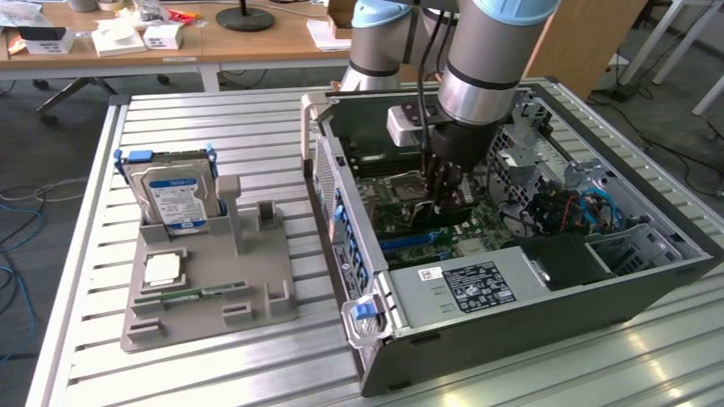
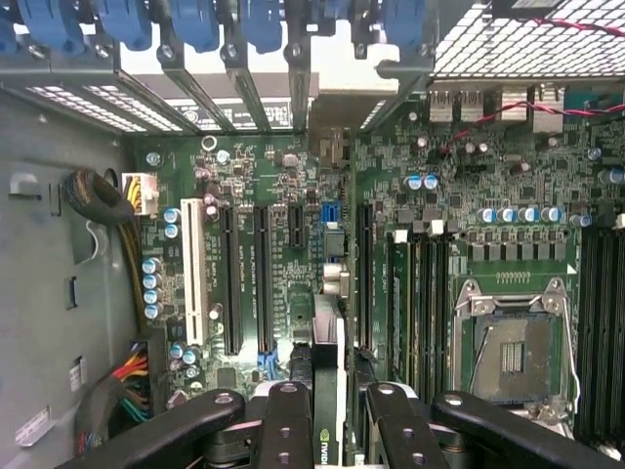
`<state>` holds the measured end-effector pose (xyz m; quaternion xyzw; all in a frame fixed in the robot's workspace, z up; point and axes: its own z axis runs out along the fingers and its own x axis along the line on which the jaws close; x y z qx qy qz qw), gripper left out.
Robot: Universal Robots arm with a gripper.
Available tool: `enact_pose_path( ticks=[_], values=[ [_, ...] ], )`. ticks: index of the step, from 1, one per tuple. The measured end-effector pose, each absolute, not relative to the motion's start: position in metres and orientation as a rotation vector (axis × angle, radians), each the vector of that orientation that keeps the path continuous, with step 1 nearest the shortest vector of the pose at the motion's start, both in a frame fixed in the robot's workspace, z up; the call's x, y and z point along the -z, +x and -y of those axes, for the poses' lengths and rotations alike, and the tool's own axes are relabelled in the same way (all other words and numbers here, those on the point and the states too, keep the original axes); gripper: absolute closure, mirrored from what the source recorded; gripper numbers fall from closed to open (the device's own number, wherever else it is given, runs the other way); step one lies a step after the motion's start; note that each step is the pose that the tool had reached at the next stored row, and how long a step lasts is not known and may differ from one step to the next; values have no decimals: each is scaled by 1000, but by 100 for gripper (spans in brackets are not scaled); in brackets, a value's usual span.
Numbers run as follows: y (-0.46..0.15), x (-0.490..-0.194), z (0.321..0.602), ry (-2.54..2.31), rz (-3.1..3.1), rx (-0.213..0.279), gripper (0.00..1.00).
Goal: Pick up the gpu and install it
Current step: 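Insert the gpu into the slot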
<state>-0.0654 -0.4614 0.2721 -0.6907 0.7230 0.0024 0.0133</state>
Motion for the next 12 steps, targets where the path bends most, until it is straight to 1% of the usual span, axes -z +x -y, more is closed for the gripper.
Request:
enact_pose_path(
  ticks=[12],
  values=[
    [-70, -272, 461, -2152, -2252, -7, 74]
  ],
)
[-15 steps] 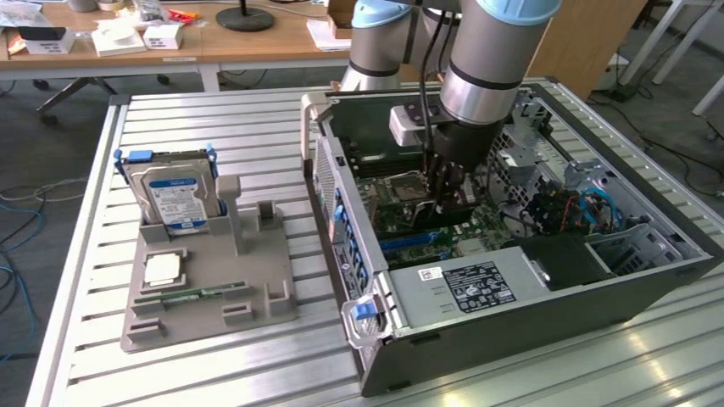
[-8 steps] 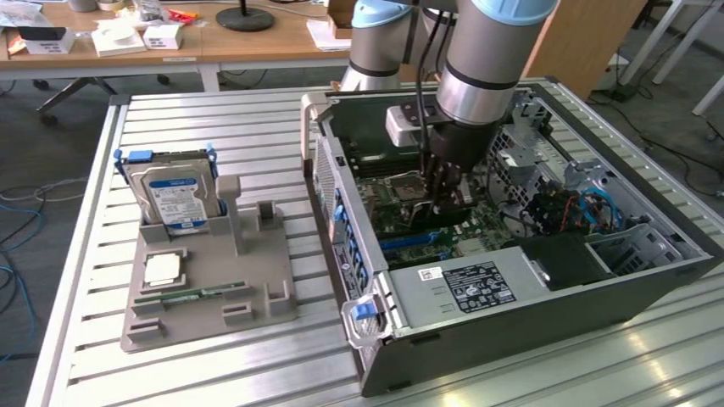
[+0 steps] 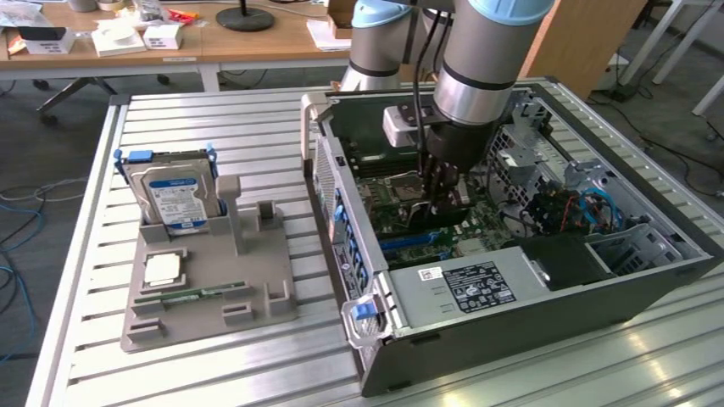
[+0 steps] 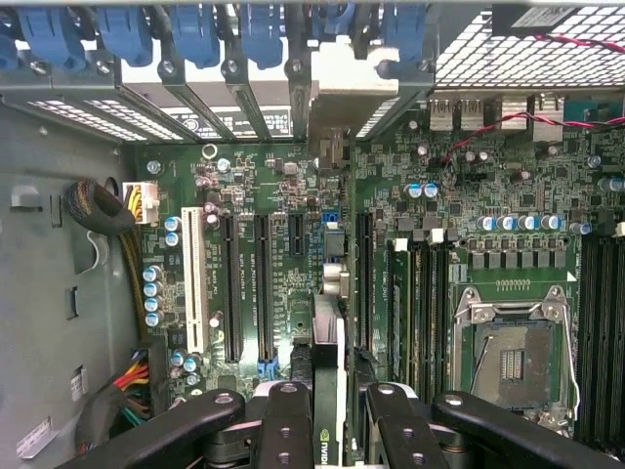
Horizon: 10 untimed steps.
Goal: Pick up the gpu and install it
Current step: 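Insert the gpu into the slot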
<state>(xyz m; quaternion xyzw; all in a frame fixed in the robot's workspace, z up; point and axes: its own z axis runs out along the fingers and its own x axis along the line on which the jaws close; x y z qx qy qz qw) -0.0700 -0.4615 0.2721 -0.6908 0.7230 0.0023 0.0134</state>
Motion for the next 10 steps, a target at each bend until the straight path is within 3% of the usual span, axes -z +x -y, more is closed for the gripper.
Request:
enact_pose_path(
  ticks=[10],
  values=[
    [-71, -272, 461, -2152, -2252, -7, 74]
  ],
)
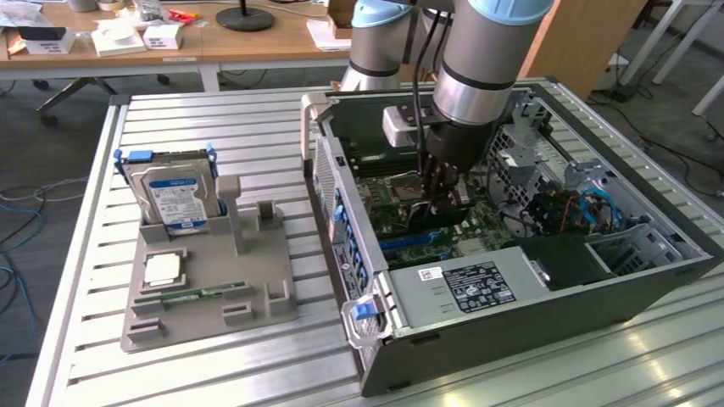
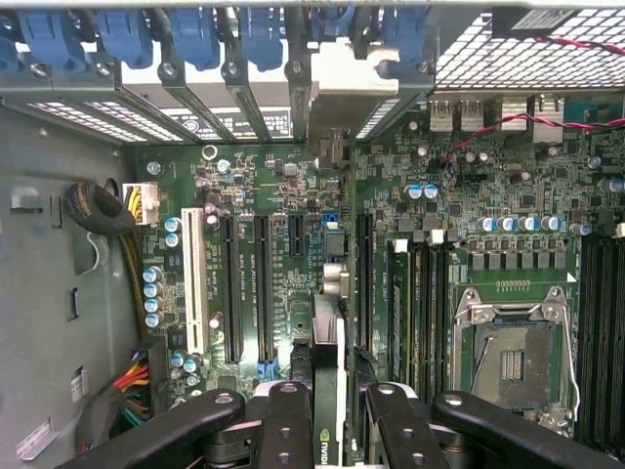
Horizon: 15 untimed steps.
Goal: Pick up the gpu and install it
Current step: 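Insert the gpu into the slot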
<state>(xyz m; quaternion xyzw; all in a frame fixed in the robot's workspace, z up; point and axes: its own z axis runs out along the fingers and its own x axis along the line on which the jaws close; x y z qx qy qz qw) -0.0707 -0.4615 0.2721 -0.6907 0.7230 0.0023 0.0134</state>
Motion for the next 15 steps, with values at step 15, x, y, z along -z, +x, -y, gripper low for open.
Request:
enact_pose_path(
  ticks=[15],
  values=[
    [-72, -272, 463, -2152, -2252, -7, 74]
  ],
)
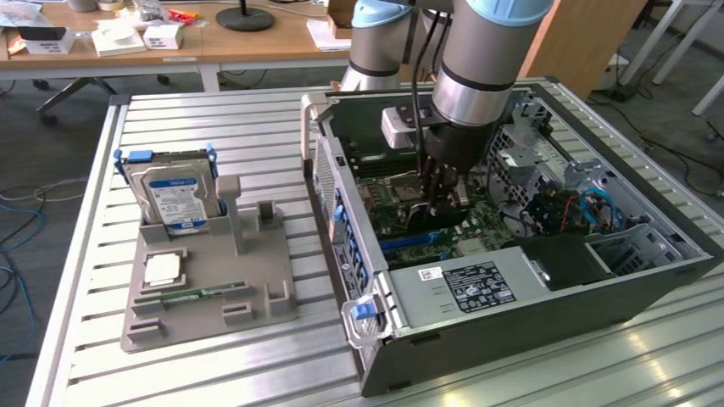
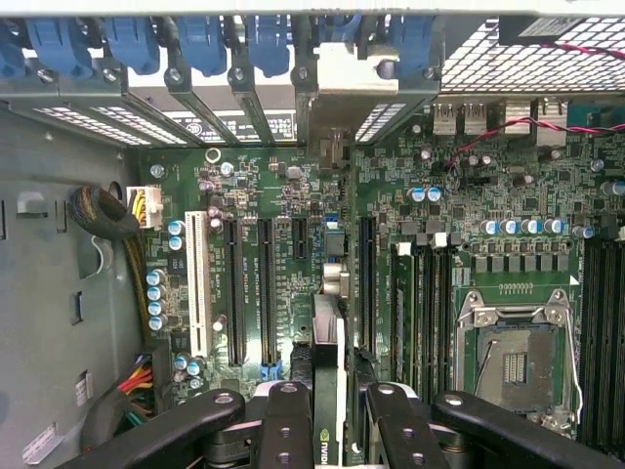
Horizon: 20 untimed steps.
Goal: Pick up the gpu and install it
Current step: 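Insert the gpu into the slot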
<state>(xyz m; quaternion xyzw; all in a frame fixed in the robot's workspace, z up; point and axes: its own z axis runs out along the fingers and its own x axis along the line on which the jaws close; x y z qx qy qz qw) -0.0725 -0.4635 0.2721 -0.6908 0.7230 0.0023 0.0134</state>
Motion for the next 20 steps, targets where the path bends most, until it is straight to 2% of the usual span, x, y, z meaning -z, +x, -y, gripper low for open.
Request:
enact_pose_path(
  ticks=[20],
  values=[
    [-76, -269, 463, -2152, -2252, -7, 74]
  ],
)
